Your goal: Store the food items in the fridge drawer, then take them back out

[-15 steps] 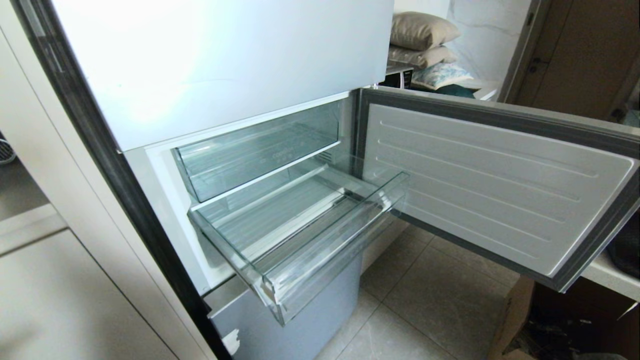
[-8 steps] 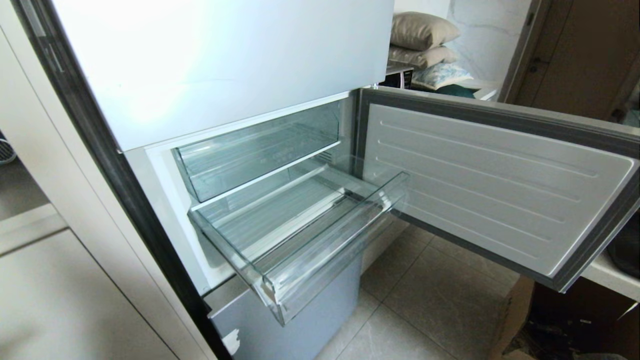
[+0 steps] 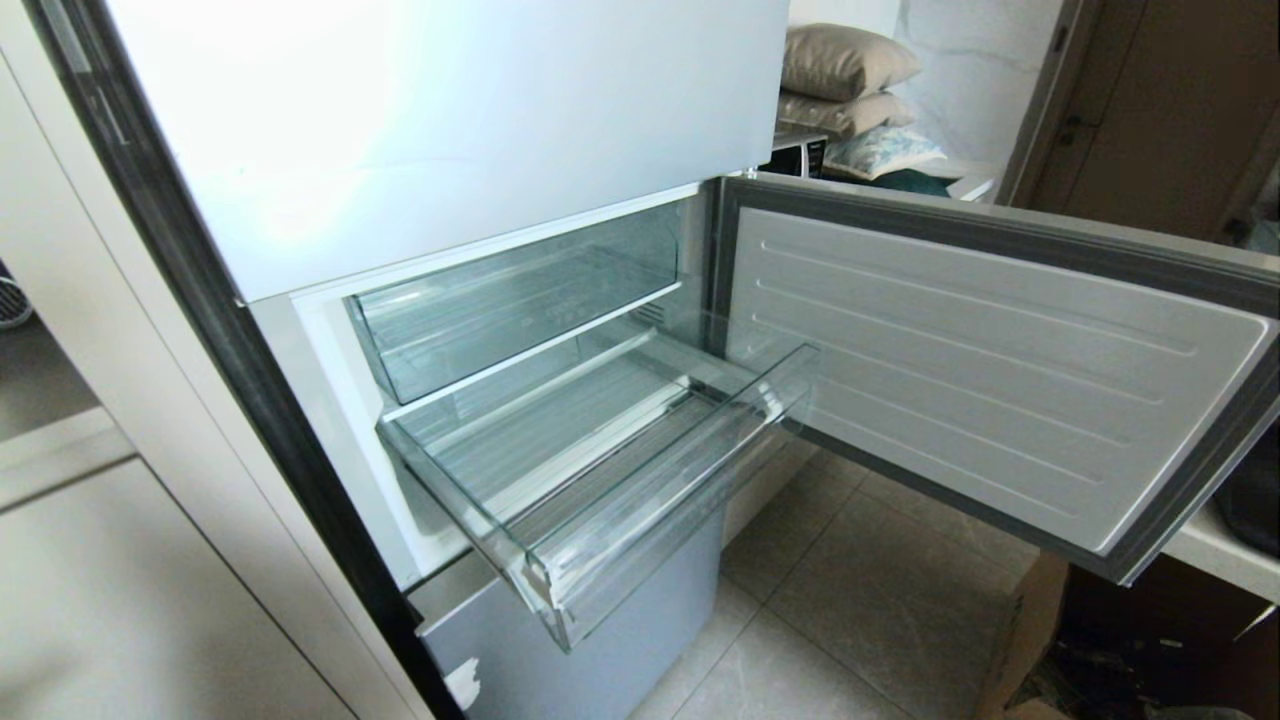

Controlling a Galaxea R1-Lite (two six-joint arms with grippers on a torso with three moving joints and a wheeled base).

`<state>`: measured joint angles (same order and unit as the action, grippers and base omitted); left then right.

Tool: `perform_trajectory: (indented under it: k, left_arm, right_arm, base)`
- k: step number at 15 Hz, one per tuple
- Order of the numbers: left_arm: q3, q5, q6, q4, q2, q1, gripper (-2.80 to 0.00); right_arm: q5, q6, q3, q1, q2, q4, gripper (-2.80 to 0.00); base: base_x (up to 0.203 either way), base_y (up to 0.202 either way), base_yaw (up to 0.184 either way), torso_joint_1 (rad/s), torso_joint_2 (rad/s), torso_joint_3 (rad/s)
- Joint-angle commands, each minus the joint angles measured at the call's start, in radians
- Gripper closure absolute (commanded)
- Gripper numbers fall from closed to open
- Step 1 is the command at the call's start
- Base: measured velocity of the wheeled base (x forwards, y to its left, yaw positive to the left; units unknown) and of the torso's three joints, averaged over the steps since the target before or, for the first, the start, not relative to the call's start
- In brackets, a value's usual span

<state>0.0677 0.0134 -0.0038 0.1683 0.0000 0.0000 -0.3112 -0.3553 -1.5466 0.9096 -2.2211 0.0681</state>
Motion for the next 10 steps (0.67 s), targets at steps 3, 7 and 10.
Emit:
perform_trajectory:
  k: [3,7,10]
  left_arm:
    - [0.000,0.000,-0.001,0.000,0.000,0.000,0.00]
    - [0.000,0.000,-0.001,0.000,0.000,0.000,0.00]
    - [0.000,0.000,-0.001,0.002,0.000,0.000,0.00]
  right_arm:
    - [-0.004,-0.015,0.002,0.026,-0.003,-0.002,0.00]
    - [-0.009,-0.030,0.008,0.054,0.000,-0.002,0.00]
    - [-0.009,-0.035,0.010,0.079,0.002,-0.002,0.00]
  base:
    - [0.000,0.000,0.000,0.000,0.00,0.000]
    - [0.000,0.000,0.000,0.000,0.00,0.000]
    - [0.000,0.000,0.000,0.000,0.00,0.000]
